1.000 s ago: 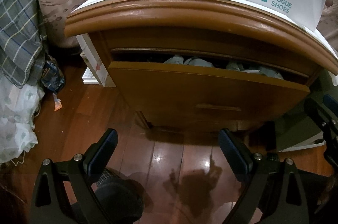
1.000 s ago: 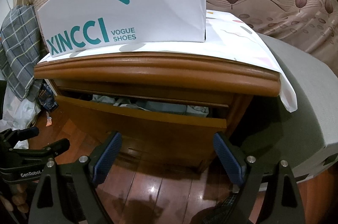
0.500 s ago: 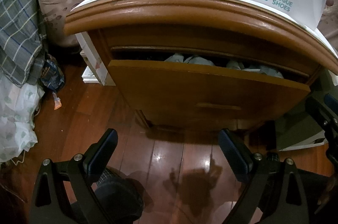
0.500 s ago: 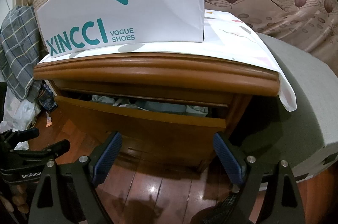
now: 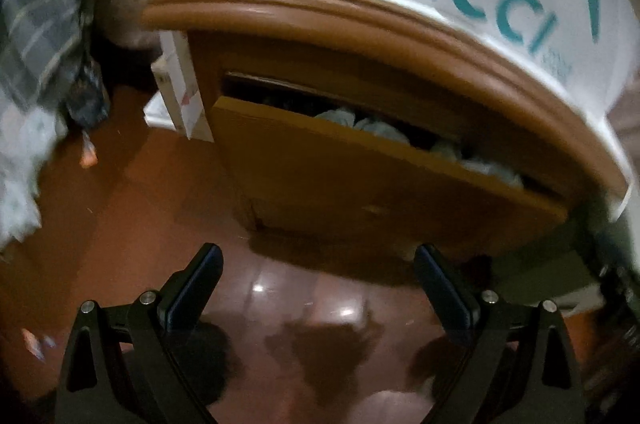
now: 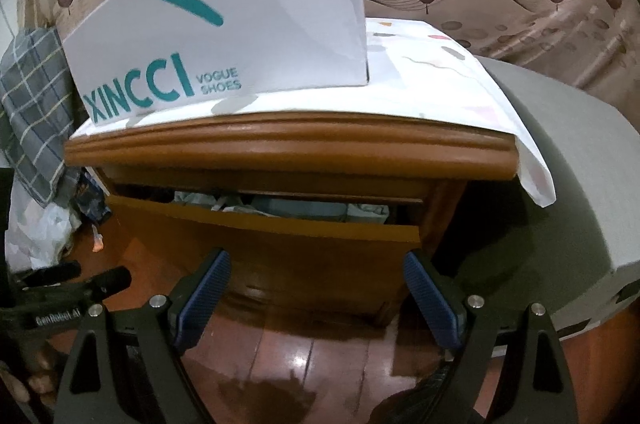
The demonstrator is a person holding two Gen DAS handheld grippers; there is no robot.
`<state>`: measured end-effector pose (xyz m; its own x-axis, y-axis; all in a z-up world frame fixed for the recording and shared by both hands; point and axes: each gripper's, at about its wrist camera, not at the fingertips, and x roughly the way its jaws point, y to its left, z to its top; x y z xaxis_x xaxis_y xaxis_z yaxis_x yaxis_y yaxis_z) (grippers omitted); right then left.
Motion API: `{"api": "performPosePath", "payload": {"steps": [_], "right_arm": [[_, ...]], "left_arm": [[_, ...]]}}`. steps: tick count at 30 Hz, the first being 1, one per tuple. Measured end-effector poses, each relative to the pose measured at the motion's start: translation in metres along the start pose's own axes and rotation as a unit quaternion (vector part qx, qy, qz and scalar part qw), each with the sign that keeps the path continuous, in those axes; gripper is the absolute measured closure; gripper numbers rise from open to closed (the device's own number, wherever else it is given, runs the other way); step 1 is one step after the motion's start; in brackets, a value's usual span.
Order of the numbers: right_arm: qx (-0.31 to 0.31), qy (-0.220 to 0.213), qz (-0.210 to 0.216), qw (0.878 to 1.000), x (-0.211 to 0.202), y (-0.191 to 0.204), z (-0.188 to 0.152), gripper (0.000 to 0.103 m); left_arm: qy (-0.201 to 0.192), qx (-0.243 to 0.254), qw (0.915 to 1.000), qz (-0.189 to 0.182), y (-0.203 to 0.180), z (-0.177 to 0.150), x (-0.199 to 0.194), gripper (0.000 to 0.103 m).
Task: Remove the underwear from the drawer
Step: 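Hook the drawer front with the left tool and pull it open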
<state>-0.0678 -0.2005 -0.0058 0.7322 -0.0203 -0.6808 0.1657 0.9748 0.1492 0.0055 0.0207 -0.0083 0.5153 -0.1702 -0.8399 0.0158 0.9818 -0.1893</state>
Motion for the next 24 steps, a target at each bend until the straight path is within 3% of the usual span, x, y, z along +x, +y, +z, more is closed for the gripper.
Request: {"api": "performPosePath", "payload": {"steps": [4, 8, 11, 19, 24], "right_arm": [[0.017, -0.004, 0.006, 1.000, -0.005, -0.008, 0.003, 0.012], [0.035, -0.006, 0.012, 0.999, -0.008, -0.017, 0.005, 0.012], [0.050, -0.003, 0.018, 0.999, -0.008, -0.022, 0.006, 0.012], [0.065, 0.005, 0.034, 0.997, -0.007, -0.027, 0.008, 0.012], [0.063, 0.003, 0.041, 0.997, -0.009, -0.027, 0.008, 0.012]], "left_arm": [[-0.001, -0.084, 0.9958, -0.037, 0.018, 0.010, 0.007, 0.007], [0.002, -0.178, 0.9807, -0.081, 0.033, 0.017, 0.026, 0.008], [-0.010, -0.208, 0.9735, -0.095, 0.036, 0.023, 0.035, 0.007], [0.013, -0.280, 0.9523, -0.120, 0.043, 0.028, 0.067, 0.007], [0.023, -0.333, 0.9319, -0.141, 0.056, 0.025, 0.084, 0.004]]}}
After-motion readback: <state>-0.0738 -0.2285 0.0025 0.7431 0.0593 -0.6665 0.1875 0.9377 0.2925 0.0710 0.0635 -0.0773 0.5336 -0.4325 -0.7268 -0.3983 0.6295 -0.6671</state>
